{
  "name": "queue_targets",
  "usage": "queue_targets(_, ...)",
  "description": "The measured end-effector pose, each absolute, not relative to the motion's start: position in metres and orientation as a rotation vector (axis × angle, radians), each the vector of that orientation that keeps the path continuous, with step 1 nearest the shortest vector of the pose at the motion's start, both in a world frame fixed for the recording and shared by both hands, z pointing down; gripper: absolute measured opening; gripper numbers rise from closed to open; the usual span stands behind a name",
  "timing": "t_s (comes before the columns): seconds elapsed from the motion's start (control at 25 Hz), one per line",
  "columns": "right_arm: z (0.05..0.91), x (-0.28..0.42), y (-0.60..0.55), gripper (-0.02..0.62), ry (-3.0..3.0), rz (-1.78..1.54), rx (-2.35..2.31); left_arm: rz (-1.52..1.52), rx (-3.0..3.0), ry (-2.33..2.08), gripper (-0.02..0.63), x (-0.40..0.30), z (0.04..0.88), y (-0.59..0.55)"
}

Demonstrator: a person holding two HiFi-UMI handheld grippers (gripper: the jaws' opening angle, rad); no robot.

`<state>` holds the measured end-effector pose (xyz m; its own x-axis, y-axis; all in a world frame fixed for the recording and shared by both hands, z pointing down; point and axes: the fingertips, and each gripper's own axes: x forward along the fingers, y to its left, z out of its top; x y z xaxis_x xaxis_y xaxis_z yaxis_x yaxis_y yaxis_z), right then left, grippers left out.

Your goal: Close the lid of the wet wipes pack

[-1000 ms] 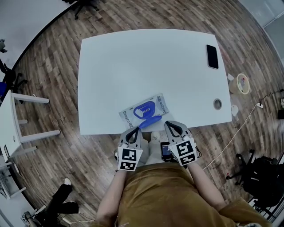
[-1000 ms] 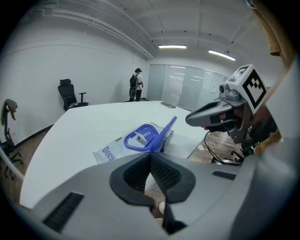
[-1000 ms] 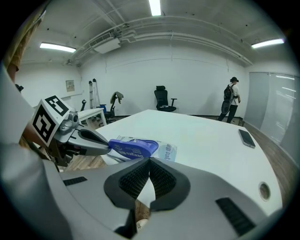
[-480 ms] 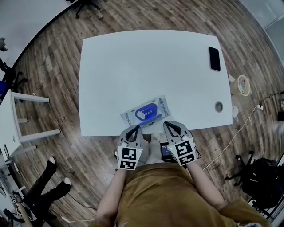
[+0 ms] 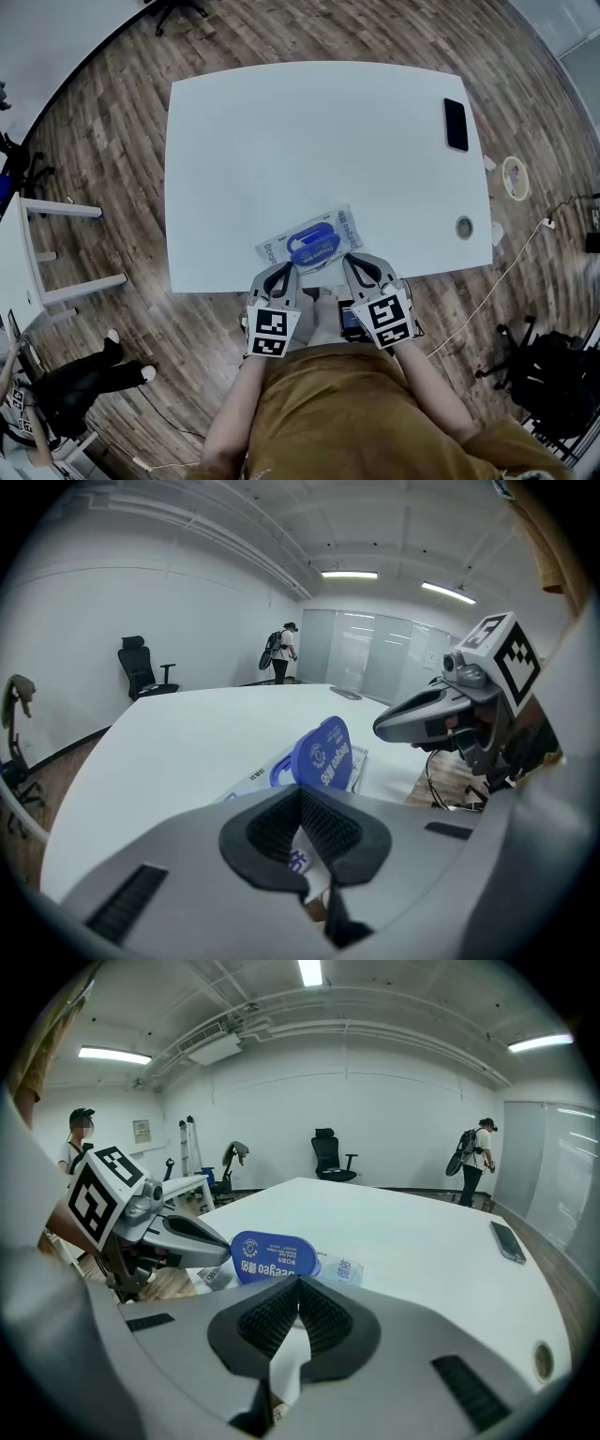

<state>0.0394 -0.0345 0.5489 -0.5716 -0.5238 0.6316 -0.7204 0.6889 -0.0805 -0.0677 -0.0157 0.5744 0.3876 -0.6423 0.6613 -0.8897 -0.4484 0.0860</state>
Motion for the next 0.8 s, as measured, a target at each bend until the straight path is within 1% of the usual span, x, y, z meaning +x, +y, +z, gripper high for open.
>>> queue_targets(0.8,0.564,0.014,-0.043,0.008,-2.315,0.450,0.889,0.776,2.227,-1.285,0.005,-0.071,0.579,-0.021)
